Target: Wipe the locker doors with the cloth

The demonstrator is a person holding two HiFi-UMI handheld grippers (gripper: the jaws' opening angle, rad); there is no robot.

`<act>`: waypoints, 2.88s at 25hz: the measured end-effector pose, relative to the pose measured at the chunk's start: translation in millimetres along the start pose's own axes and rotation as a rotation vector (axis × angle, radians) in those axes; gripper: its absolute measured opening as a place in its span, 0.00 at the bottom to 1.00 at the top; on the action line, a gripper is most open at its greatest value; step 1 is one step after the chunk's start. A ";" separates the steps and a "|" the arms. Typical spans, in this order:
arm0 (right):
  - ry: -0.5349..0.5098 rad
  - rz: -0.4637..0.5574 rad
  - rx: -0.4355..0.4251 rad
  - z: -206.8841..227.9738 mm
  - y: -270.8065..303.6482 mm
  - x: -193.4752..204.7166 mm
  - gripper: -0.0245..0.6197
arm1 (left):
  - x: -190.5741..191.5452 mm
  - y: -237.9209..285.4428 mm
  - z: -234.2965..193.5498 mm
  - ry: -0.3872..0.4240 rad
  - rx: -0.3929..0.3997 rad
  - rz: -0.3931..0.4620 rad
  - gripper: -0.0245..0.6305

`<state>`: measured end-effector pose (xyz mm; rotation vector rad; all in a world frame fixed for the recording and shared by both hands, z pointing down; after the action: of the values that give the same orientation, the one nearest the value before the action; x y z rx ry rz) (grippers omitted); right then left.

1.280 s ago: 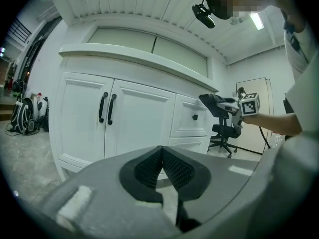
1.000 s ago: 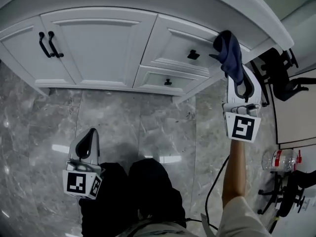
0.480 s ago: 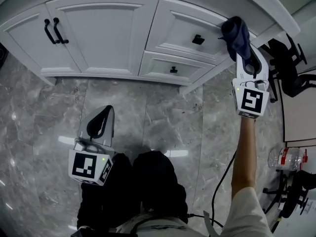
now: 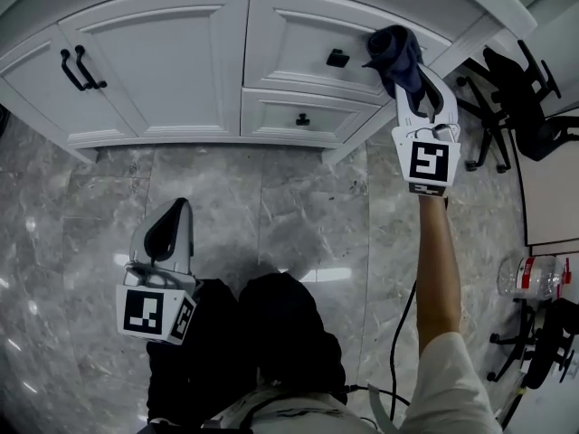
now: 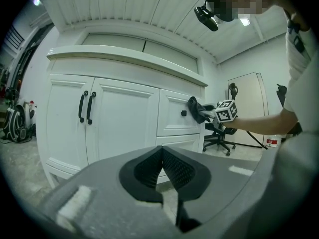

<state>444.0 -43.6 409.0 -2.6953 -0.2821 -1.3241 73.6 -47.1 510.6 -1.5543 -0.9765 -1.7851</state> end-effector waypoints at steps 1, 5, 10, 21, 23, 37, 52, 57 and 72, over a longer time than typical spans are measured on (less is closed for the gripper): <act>-0.004 -0.014 -0.013 -7.5 0.6 8.2 0.18 | 1.5 -0.3 -0.1 0.000 -0.002 -0.003 0.04; 0.005 -0.083 -0.064 -40.0 0.2 47.0 0.18 | 5.2 -2.4 1.2 0.001 -0.007 -0.015 0.04; 0.066 -0.112 -0.088 -64.1 -2.1 77.5 0.18 | 8.6 -3.3 -2.5 0.005 -0.015 -0.026 0.04; 0.111 -0.281 -0.139 -123.6 -7.8 160.9 0.18 | 16.8 -6.1 -4.8 0.007 -0.026 -0.043 0.04; 0.135 -0.313 -0.157 -138.6 -5.7 175.3 0.18 | 17.2 -6.9 -5.6 0.010 -0.031 -0.045 0.04; 0.234 -0.355 -0.174 -170.4 5.5 185.4 0.17 | 17.8 -12.5 -6.4 0.024 -0.035 -0.051 0.04; 0.228 -0.162 0.033 -60.4 9.6 47.2 0.17 | 6.0 -22.4 -0.7 0.017 -0.016 -0.006 0.04; 0.222 -0.121 0.092 -30.9 17.7 9.8 0.17 | 4.9 -26.7 -1.1 0.012 -0.017 -0.002 0.04; 0.126 0.048 0.118 -25.5 19.9 -79.1 0.17 | 2.8 -32.4 -5.6 -0.003 -0.024 0.018 0.04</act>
<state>381.4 -76.7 361.1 -2.4944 -0.2714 -1.4095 43.8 -33.1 508.0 -1.5759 -0.9435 -1.7886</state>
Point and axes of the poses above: the fingertips, and each gripper's own axes: y forward along the fingers, z to its right, x out of its underside, the point moved 1 cm from there along -y, backward along the fingers, and after that the axes turned 9 degrees about y, right-handed, at the moved point
